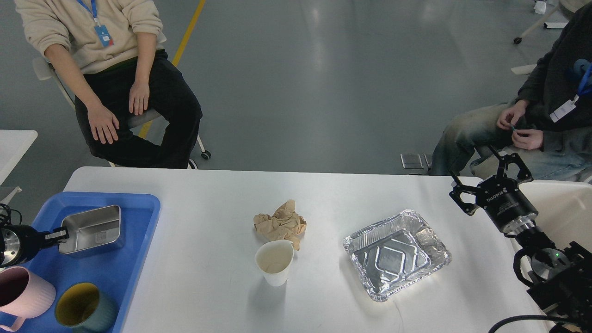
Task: Tidy desktop
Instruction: 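Lift the steel box and set it down in the blue tray, then release the steel box and raise the left gripper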
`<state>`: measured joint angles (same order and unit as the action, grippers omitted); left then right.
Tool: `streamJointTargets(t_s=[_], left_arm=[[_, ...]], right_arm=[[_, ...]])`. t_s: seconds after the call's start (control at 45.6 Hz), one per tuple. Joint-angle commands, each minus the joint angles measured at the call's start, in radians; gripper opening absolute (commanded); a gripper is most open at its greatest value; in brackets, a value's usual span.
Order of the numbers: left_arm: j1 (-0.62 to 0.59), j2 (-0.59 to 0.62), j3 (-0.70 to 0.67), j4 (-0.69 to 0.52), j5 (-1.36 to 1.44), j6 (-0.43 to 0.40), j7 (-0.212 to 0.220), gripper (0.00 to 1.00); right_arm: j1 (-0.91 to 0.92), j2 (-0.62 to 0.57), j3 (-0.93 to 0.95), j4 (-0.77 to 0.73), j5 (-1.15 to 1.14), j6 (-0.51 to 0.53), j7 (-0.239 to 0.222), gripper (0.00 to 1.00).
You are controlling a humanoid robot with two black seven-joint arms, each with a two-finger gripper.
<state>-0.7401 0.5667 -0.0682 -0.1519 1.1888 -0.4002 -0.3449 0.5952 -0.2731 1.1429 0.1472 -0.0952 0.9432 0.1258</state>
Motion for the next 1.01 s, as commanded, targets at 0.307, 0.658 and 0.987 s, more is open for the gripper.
streamJointTargets(t_s=[0.307, 0.658, 0.987], left_arm=[[-0.315, 0.231, -0.007, -0.005, -0.112, -0.482, -0.189, 0.92], [-0.426, 0.098, -0.038, -0.017, -0.768, -0.56, -0.203, 0.97], [-0.096, -0.217, -0.387, -0.017, -1.075, -0.56, -0.126, 0.97]], right_arm=[[0.014, 0.005, 0.0, 0.0, 0.0, -0.003, 0.0, 1.0], [0.015, 0.017, 0.0, 0.0, 0.0, -0.003, 0.0, 1.0], [0.018, -0.014, 0.0, -0.001, 0.0, -0.006, -0.002, 1.0]])
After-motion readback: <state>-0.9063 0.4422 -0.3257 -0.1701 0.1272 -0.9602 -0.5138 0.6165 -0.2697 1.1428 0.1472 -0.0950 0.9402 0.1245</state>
